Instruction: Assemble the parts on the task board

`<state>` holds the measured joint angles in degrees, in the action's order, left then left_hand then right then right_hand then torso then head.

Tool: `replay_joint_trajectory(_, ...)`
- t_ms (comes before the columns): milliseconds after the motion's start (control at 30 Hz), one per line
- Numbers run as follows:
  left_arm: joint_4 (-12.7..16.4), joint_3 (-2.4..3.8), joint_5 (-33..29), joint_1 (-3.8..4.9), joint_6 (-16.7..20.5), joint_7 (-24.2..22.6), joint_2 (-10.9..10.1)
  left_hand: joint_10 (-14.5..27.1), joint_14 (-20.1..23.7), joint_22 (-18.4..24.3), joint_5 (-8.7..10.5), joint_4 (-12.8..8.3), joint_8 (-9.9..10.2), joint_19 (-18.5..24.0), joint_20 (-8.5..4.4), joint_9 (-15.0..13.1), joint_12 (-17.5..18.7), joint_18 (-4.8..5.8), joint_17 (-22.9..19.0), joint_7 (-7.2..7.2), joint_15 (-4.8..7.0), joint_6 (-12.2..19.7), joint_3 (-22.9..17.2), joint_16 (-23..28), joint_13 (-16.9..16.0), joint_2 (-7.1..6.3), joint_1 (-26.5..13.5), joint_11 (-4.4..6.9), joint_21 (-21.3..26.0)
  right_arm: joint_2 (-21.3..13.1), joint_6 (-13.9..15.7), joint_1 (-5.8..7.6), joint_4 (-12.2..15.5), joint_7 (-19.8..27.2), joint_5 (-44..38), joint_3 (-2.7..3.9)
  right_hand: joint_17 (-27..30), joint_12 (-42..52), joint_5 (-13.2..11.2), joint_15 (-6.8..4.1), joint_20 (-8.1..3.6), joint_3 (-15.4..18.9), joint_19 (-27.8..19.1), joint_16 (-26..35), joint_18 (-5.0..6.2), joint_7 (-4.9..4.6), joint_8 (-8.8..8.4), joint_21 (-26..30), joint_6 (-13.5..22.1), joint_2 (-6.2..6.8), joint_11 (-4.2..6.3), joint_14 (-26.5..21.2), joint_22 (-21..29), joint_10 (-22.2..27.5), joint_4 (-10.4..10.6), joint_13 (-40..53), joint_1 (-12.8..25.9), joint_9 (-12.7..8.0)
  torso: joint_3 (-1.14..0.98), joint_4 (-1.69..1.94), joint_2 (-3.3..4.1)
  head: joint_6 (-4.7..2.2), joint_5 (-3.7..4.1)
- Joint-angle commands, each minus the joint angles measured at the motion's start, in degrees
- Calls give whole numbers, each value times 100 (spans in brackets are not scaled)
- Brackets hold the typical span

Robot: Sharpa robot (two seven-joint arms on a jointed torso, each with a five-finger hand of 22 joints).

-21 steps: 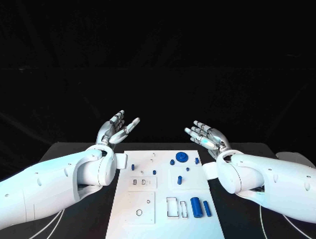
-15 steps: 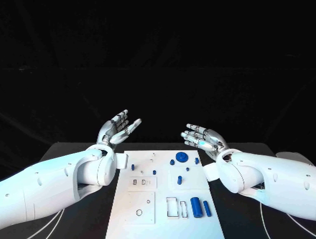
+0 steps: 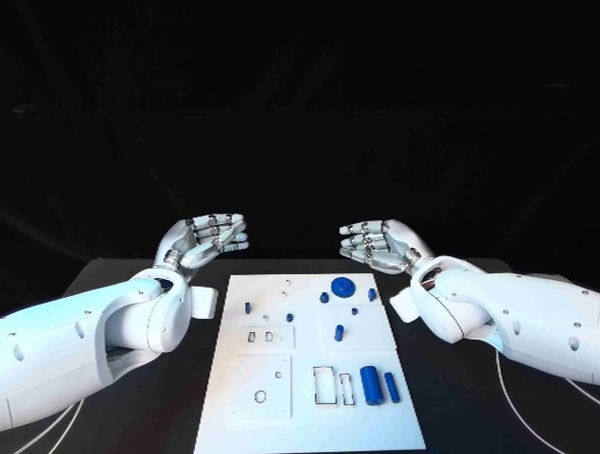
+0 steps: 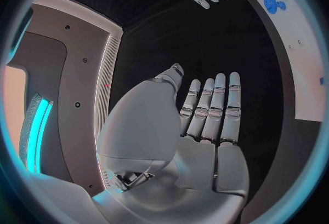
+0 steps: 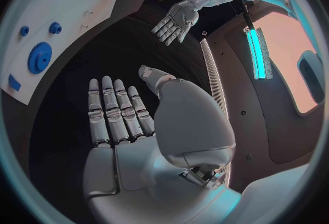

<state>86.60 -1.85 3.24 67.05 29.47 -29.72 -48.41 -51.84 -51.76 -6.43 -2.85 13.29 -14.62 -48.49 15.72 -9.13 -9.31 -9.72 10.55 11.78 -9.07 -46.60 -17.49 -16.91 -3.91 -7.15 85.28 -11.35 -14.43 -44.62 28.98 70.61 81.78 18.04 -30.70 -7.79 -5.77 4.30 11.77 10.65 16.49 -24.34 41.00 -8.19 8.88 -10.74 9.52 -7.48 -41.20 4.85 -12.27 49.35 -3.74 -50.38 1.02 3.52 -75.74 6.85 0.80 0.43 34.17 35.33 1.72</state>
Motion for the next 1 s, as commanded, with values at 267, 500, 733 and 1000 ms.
replay_joint_trajectory(267, 403, 57, 219, 92, -487, 82, -204, -510, -485, -17, -14, -87, -109, -438, -185, -32, 52, -88, 193, 121, 166, -344, -301, -156, 13, -66, 30, 131, -172, 38, -382, 208, -179, -604, -1908, 17, -176, -14, -80, -353, -254, -563, 1210, -293, 177, -180, 257, -278, -1050, 276, 275, 1284, -77, -1149, -155, 31, -26, 132, 31, 96, 288, 20, 82)
replay_joint_trajectory(500, 719, 82, 223, 146, -576, 94, -363, -602, -672, -9, -13, -101, -78, -590, -240, -15, 168, -88, 294, 130, 207, -360, -382, -207, 18, -168, -82, 141, -225, 126, -775, 361, -317, -1111, -3680, 23, -646, 12, -164, -725, -697, -480, 2265, -743, 168, 12, 465, -913, -1422, 413, 542, 2226, -357, -1855, -246, 85, -58, 283, 67, 168, 443, -19, 165)
replay_joint_trajectory(733, 995, 98, 221, 167, -591, 111, -475, -610, -691, -9, -13, -101, -66, -631, -252, -10, 201, -88, 318, 135, 208, -352, -385, -208, 17, -197, -124, 138, -241, 187, -1170, 482, -345, -1602, -4975, 27, -1135, -43, -162, -955, -950, -301, 2734, -1121, 153, 139, 519, -1477, -1584, 499, 699, 2895, -688, -2157, -201, 121, 24, 408, 116, 245, 614, -81, 263)
replay_joint_trajectory(1000, 1164, 107, 220, 172, -592, 134, -526, -600, -657, -7, -13, -110, -47, -668, -261, -2, 242, -84, 330, 146, 198, -332, -392, -179, 18, -217, -155, 128, -256, 262, -1497, 548, -307, -1996, -5848, 30, -2462, -56, -165, -1108, -1160, -389, 3389, -2612, 116, 199, 448, -2552, -1540, 763, 771, 3592, -1482, -2017, 38, 257, 188, 613, 148, 275, 761, -99, 306)
